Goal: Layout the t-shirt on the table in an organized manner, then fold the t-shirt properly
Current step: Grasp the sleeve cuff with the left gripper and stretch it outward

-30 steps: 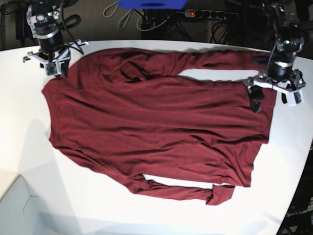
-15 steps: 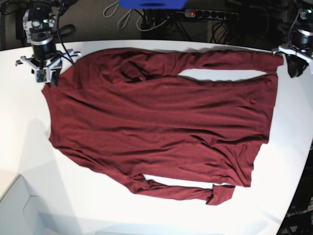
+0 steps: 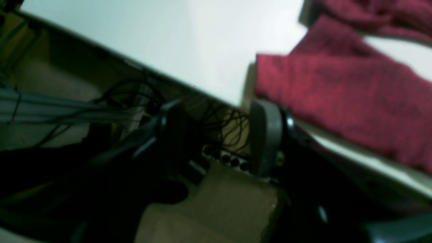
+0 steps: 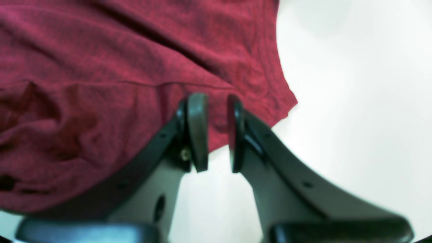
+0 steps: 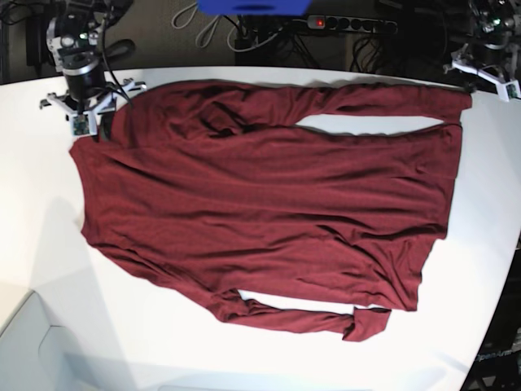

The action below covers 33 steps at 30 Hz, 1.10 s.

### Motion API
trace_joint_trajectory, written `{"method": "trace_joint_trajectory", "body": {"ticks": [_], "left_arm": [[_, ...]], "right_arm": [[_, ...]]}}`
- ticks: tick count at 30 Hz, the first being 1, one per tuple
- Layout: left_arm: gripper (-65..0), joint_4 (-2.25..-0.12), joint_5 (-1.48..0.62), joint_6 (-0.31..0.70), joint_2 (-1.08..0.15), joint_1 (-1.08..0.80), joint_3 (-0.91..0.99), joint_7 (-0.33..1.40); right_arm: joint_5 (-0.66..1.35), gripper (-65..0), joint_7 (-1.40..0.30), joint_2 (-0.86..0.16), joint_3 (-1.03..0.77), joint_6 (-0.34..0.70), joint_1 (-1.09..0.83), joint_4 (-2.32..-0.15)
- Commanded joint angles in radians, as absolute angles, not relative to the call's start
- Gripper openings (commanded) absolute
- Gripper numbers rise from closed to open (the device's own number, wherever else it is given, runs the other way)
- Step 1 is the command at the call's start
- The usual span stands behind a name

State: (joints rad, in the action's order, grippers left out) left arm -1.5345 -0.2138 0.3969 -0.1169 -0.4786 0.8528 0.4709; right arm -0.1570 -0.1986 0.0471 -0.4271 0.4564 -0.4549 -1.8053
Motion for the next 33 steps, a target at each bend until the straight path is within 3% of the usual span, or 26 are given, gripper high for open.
{"method": "trace_joint_trajectory", "body": {"ticks": [1,11,17,19,33], "left_arm": [[-34.7,-1.552,-0.220,0.398,-0.131,-0.483,0.858,0.456],[-33.8,-1.666,-0.219,0.400,-0.076,-0.489,0.865,0.461],[-15.8,-1.672,-0.213,0.400,-0.061,-0.484,0.858,0.461],[-12.8,-1.656,-0.214,0.400,-0.061,-0.483,0.857,0.461],[-12.9,-1.592,-0.213,0.400,-0.062,-0.449,0.829,0.453]], "right_arm": [[-0.150,-53.1,-0.173,0.042,-0.430,0.455,-0.455,-1.819],[-0.150,-53.1,-0.173,0.042,-0.429,0.455,-0.455,-1.819],[-0.150,-53.1,-0.173,0.042,-0.429,0.455,-0.455,-1.819],[-0.150,-53.1,-0.173,0.042,-0.430,0.455,-0.446,-1.819],[-0.150,-53.1,-0.176,0.038,-0.432,0.455,-0.443,-1.817]]}}
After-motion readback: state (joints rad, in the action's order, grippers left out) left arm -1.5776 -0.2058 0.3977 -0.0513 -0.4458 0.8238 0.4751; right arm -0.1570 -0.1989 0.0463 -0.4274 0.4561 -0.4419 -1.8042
